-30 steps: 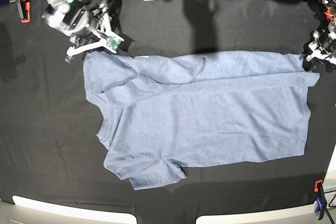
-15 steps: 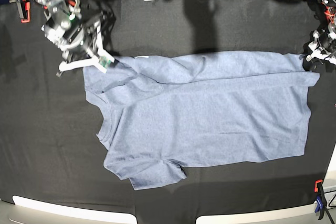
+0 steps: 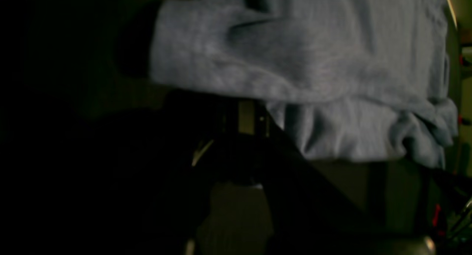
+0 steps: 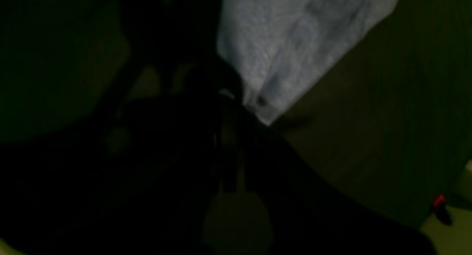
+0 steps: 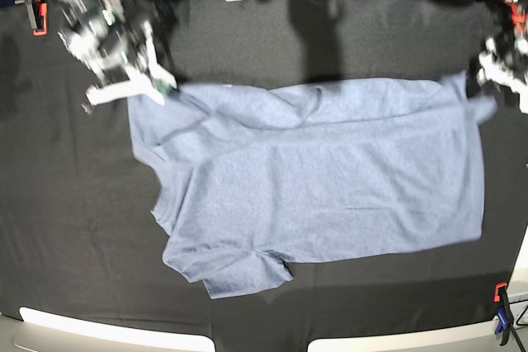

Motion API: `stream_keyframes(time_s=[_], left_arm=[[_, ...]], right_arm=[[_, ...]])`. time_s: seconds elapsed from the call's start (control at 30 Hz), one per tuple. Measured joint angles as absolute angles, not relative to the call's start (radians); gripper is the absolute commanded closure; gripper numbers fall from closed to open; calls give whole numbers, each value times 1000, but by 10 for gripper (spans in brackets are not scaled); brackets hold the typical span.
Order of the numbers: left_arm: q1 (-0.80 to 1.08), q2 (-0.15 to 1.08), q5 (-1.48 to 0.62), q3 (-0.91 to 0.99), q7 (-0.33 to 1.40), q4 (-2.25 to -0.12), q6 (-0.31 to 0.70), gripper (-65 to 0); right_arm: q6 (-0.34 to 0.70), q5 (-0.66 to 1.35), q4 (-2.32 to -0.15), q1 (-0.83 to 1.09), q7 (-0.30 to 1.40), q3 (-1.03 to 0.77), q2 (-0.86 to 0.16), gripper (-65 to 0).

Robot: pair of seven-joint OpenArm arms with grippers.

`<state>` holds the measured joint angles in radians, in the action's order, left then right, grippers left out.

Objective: Layout the t-shirt on the table in an organized manner, then fold the t-shirt properly
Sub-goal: 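Lift the shirt shoulders with both grippers and lay it flat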

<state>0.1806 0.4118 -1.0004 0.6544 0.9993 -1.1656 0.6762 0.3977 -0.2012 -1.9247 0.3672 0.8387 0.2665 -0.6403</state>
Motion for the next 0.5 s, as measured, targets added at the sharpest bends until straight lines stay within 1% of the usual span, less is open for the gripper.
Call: stream_keyframes(time_s=[0.07,0.17,0.37,0.5], left_arm=[[210,420,-1023,656,997,-1166,681,0],[237,435,-1045,656,996,-1166,682,0],[304,464,-1055,652,1004,-1184,686,0],[382,477,-1071,661,1030,-1282,699,0]], right_arm=[[397,-199,-1997,433,889,241,-678,0],[397,-203,-2086,547,896,176,-708,0],[399,-196,-2196,748,887,30,-713,0],[400,-198,-2216,847,862,-29,-712,0]])
